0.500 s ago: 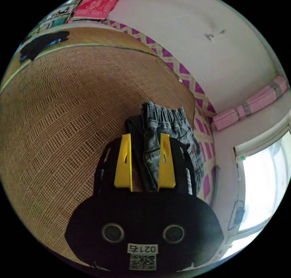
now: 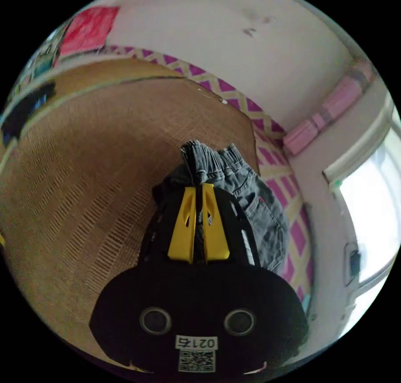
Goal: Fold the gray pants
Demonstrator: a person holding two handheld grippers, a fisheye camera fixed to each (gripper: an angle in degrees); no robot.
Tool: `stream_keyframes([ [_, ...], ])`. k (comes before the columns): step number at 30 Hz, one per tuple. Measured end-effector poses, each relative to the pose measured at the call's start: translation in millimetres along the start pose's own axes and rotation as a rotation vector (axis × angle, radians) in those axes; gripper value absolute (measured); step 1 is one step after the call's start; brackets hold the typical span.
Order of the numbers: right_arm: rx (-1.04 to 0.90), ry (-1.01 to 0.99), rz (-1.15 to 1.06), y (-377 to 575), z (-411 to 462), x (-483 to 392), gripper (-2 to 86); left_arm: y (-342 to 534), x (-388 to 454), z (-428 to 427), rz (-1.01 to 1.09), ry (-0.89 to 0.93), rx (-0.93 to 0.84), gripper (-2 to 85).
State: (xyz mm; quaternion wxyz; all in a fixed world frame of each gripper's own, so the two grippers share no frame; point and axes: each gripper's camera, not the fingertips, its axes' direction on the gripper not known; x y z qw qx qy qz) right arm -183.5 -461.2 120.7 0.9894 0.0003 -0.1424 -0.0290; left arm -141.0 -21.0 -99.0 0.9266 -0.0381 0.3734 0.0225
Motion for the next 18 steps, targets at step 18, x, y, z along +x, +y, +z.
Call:
stream_keyframes([
  [18,-0.094,-0.339,-0.536,160.1,-158.7,-268.2,0.1,78.1,21.8,10.6,-0.091,0.122,0.084,-1.0],
])
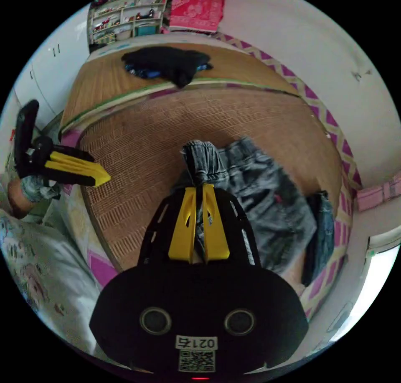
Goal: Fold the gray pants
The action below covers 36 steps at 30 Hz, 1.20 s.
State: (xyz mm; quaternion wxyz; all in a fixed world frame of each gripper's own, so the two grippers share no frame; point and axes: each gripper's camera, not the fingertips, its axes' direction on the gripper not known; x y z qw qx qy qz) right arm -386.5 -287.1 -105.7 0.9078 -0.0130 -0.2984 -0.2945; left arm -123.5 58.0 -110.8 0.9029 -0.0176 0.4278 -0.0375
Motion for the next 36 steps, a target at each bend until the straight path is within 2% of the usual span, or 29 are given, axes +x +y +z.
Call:
stream_keyframes([
  [3,0.076,0.103,0.073,21.3,-6.7,-13.1,1.1,18.8,0.0,-0.9,-0.024,-0.011,-0.008,-1.0],
  [8,0.134,-0.025,0.129,63.8,-37.0,6.6,8.7,46.2,0.2,2.5,-0.049,-0.002,-0.012,-1.0],
  [11,0.177,0.014,0.116,77.5,-51.8,3.8,13.1,53.4,4.9,9.7,-0.051,0.019,-0.008,-1.0],
  [15,0.128,0.127,0.067,72.0,-28.1,-5.4,13.5,57.3,15.7,19.4,-0.036,0.023,-0.005,-1.0],
  [19,0.124,0.156,0.191,82.8,-6.2,22.7,8.9,62.4,23.7,22.4,-0.038,0.018,0.016,-1.0],
  [23,0.246,-0.066,0.35,124.5,-43.4,90.1,5.3,65.7,26.8,23.0,-0.048,0.012,0.033,-1.0],
  [25,0.384,-0.128,0.493,176.9,-92.6,152.1,4.8,65.0,29.7,25.5,-0.046,0.01,0.038,-1.0],
  [29,0.553,-0.123,0.722,285.4,-166.1,243.8,4.7,56.5,45.4,44.3,-0.012,0.02,0.032,-0.9],
  [31,0.64,-0.114,0.871,369.3,-202.1,296.7,4.7,51.3,55.7,57.5,0.012,0.017,0.017,-0.9],
  [36,0.61,0.074,1.083,515.2,-219.0,371.0,4.7,38.3,83.4,91.3,0.041,0.055,0.005,-0.9],
])
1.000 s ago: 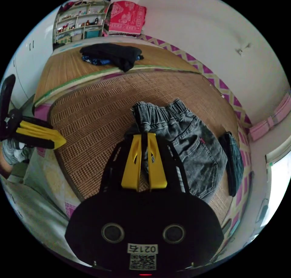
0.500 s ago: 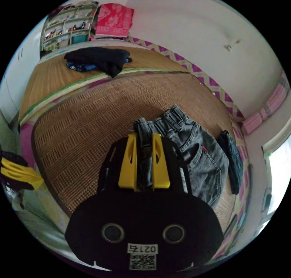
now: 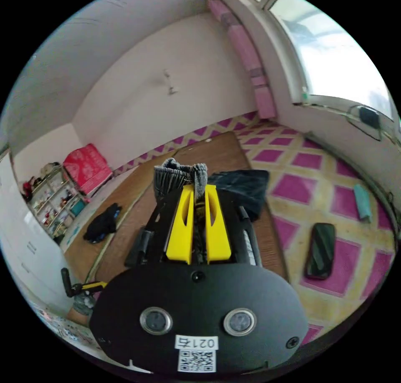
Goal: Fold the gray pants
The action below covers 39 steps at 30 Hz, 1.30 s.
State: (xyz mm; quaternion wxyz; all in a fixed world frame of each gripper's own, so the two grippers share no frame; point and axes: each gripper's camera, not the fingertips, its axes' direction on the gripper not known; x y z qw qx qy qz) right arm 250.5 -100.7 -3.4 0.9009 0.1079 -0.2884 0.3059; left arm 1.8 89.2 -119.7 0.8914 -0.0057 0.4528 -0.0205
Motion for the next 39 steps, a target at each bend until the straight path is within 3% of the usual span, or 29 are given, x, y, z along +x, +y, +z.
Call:
stream_keyframes([
  [5,-0.103,0.084,0.248,28.5,26.5,151.2,4.8,-18.3,32.3,34.8,0.057,0.024,-0.035,-0.9],
  [8,-0.341,0.139,0.349,60.7,69.9,216.7,5.4,-31.6,50.6,53.7,0.106,0.023,-0.069,-0.7],
  [10,-0.264,0.183,0.389,70.1,54.1,231.0,6.7,-40.8,62.7,63.4,0.151,0.014,-0.077,-0.4],
  [14,-0.056,0.38,0.11,60.3,20.8,168.6,5.9,-67.9,101.1,84.8,0.314,-0.016,-0.049,3.5],
  [16,-0.1,0.254,-0.177,56.0,36.8,108.2,4.7,-84.6,120.5,101.6,0.392,-0.024,-0.059,5.4],
  [19,-0.258,0.097,-0.386,61.4,80.3,50.2,3.9,-114.5,149.1,138.6,0.484,-0.014,-0.088,6.8],
  [22,-0.387,0.025,-0.411,70.1,127.5,24.9,3.9,-140.4,171.7,179.4,0.537,-0.006,-0.131,7.9],
  [27,-0.526,0.089,-0.455,91.9,185.2,16.2,5.2,-163.4,190.7,223.9,0.566,-0.05,-0.183,9.1],
  [39,-0.522,0.048,-0.39,88.4,203.1,31.1,5.6,-215.6,166.5,235.0,0.517,-0.163,-0.221,4.1],
])
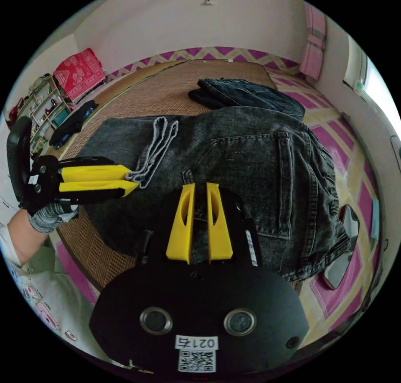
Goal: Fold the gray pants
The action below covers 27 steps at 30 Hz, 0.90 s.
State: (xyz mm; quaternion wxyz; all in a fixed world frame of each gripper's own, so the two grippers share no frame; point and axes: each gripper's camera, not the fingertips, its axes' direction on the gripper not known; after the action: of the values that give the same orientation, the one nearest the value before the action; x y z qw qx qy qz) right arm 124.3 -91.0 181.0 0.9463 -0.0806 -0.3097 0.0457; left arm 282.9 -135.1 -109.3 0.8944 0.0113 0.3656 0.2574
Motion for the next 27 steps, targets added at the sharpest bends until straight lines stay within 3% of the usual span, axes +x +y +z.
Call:
stream_keyframes([
  [2,0.001,0.017,-0.009,-1.4,1.2,-2.5,5.6,3.5,-37.0,-22.6,-0.103,0.11,0.076,2.7],
  [6,0.003,0.055,-0.027,-4.7,3.7,-8.1,5.6,33.6,-114.9,-102.8,-0.262,0.152,0.29,1.7],
  [11,0.001,0.008,0.006,-9.8,5.0,0.3,5.5,121.6,-248.0,-233.8,-0.391,-0.091,0.427,1.8],
  [17,0.002,0.008,0.039,-16.5,6.4,0.1,5.5,240.5,-384.7,-289.8,-0.708,-0.335,0.388,1.6],
  [23,0.001,0.007,0.047,-24.0,6.3,-2.4,5.3,302.5,-462.7,-230.1,-0.858,-0.181,0.144,1.5],
  [27,0.004,-0.086,0.057,-32.4,-6.0,7.8,4.5,312.1,-479.0,-241.7,-0.916,-0.149,0.202,1.2],
])
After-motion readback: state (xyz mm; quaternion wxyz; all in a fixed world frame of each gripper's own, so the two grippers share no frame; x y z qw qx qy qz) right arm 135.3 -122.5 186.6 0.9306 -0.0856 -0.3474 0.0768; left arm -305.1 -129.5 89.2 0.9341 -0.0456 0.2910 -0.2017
